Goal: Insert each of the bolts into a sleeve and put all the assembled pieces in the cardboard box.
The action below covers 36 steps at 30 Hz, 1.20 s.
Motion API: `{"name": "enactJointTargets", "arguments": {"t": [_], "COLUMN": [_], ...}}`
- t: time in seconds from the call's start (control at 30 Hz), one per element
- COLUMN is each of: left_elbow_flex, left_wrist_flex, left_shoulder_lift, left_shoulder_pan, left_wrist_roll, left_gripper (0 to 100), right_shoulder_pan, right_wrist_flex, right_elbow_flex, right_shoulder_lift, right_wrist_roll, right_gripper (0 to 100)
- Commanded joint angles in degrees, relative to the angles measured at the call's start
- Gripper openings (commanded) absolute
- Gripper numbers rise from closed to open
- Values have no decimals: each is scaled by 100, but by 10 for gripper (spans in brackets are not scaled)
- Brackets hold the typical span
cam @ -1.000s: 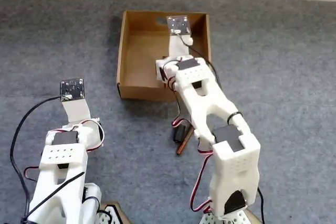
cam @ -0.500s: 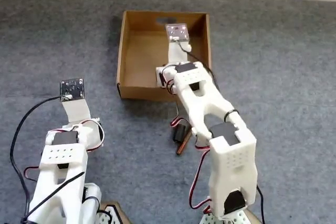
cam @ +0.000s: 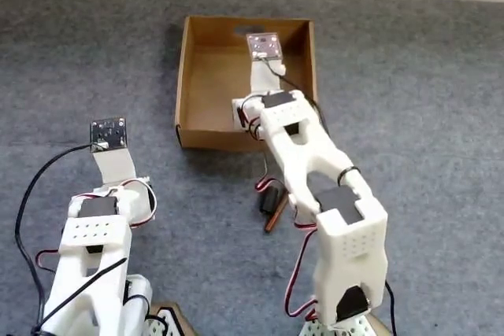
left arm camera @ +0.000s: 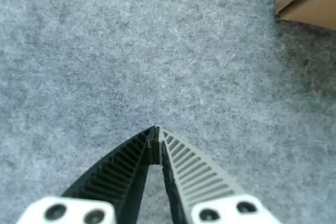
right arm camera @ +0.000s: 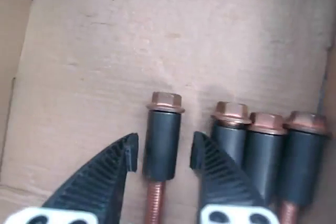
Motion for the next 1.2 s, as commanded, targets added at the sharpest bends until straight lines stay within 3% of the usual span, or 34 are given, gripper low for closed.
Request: {"name": "enactJointTargets", "arguments": {"t": [0.0,0.1,0.43,0.8,1.0,1.17], "left_elbow_flex": [-13,-13,-13,-13,-13,-13], "left_wrist_flex": [-79,-79,-79,-79,-79,-70], "left_shoulder_lift": [-31,-31,-31,-31,-31,-31], "left_shoulder_pan": [-57,-57,-57,-66,-75,-84], "left_wrist_roll": [-18,-18,-18,-9,-9,-9], "left_gripper": [8,8,8,8,8,8], "right_shoulder_pan": [189,356,523,-251,-673,-646], "right_wrist_flex": [40,57,1516,1156,374,251], "right_elbow_flex": [-57,-13,787,4391,5622,5411], "right_shoulder_lift": [-681,-1165,-3486,-6237,-6229,-5165], "right_wrist_roll": [44,44,44,44,44,44], "right_gripper": [163,163,163,163,163,163]}}
